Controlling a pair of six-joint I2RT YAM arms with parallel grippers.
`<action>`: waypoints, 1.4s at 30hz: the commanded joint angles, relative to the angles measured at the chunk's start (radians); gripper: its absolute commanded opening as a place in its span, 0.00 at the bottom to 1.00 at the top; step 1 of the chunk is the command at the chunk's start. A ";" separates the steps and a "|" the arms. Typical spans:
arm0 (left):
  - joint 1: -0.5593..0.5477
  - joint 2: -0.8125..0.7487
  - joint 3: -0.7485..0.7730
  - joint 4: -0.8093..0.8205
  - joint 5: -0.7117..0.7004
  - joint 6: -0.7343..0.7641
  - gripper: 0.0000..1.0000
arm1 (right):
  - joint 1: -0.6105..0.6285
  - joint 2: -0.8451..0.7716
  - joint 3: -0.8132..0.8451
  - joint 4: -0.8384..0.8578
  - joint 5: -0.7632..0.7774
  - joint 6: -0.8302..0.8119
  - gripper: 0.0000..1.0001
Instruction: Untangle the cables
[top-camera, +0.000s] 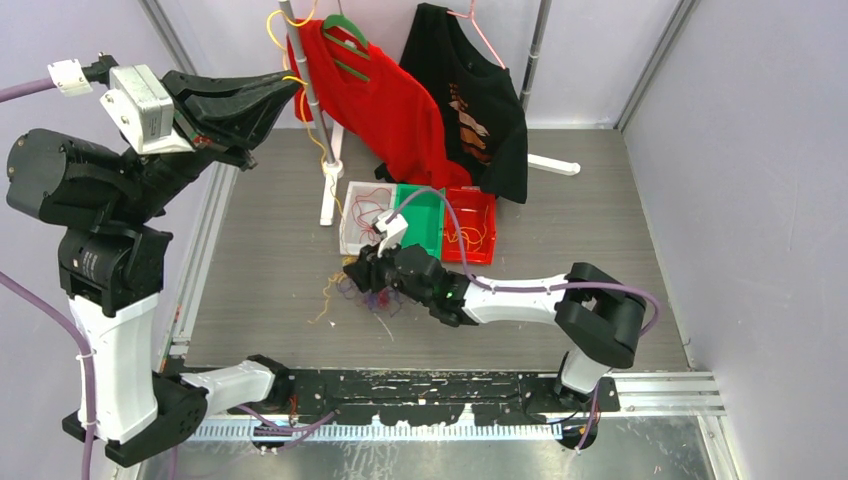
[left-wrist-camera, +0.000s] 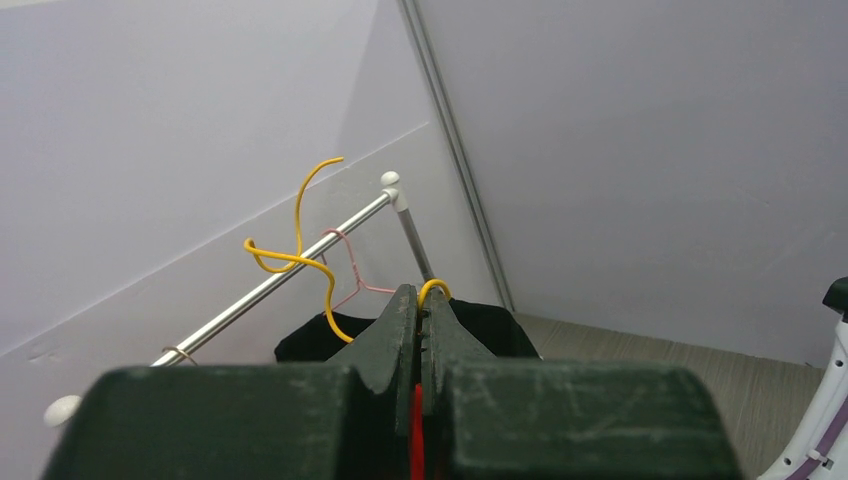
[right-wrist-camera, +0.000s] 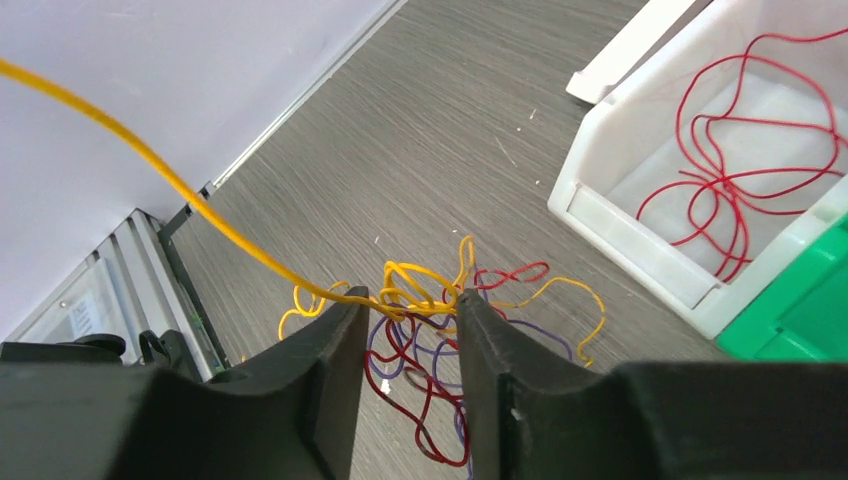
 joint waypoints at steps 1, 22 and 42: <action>-0.003 0.001 0.011 0.031 0.011 -0.030 0.00 | -0.001 0.022 0.031 0.066 0.007 0.020 0.35; -0.002 0.089 0.277 0.111 -0.213 0.108 0.00 | -0.002 -0.133 -0.466 0.165 0.234 0.121 0.12; -0.002 -0.149 -0.199 -0.192 -0.188 0.186 0.00 | -0.001 -0.481 -0.621 -0.058 0.324 0.142 0.17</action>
